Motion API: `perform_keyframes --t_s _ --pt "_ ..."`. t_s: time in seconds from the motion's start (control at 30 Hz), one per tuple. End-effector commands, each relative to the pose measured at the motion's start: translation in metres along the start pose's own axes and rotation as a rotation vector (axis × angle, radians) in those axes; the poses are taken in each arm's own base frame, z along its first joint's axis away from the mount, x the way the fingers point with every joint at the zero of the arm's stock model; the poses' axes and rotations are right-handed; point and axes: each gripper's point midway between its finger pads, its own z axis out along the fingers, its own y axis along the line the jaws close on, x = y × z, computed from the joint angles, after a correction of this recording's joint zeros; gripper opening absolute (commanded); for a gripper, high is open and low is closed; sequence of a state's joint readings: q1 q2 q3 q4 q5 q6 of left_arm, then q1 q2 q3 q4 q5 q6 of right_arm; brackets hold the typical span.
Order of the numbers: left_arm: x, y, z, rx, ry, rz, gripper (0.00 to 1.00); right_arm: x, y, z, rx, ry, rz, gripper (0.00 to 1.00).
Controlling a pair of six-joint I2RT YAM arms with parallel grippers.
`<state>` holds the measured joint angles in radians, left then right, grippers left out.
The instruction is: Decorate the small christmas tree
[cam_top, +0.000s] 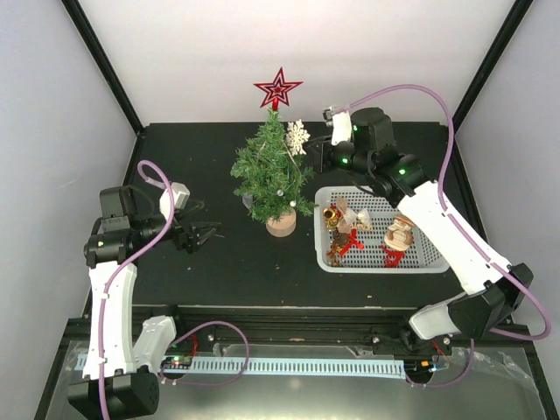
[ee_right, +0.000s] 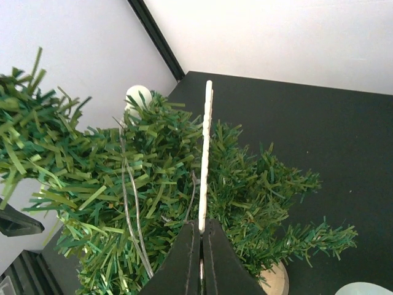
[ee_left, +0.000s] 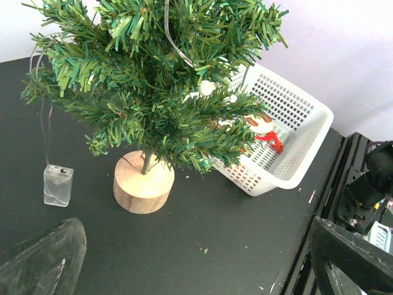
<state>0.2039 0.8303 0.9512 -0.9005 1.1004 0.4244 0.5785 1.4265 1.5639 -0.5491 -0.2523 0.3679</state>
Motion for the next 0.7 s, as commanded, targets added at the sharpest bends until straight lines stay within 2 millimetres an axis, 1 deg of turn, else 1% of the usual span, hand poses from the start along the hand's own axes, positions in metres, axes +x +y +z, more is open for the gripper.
perform_keyframes --t_s 0.0,0.27,0.47,0.57,0.67 --pt "-0.005 -0.003 -0.002 0.002 -0.021 0.02 0.99 0.015 0.002 0.01 -0.016 0.045 0.005 0.01" --pt "-0.005 -0.003 -0.003 0.0 -0.023 0.023 0.99 0.038 -0.005 0.018 0.007 0.092 0.008 0.01" --pt "-0.005 -0.003 -0.003 -0.002 -0.023 0.024 0.99 0.056 -0.005 0.027 0.008 0.138 -0.007 0.01" --pt "-0.006 -0.003 -0.003 -0.006 -0.025 0.028 0.99 0.058 -0.005 0.03 0.003 0.143 -0.006 0.01" --pt "-0.006 -0.003 -0.004 -0.008 -0.025 0.028 0.99 0.055 -0.004 0.031 0.0 0.137 -0.005 0.01"
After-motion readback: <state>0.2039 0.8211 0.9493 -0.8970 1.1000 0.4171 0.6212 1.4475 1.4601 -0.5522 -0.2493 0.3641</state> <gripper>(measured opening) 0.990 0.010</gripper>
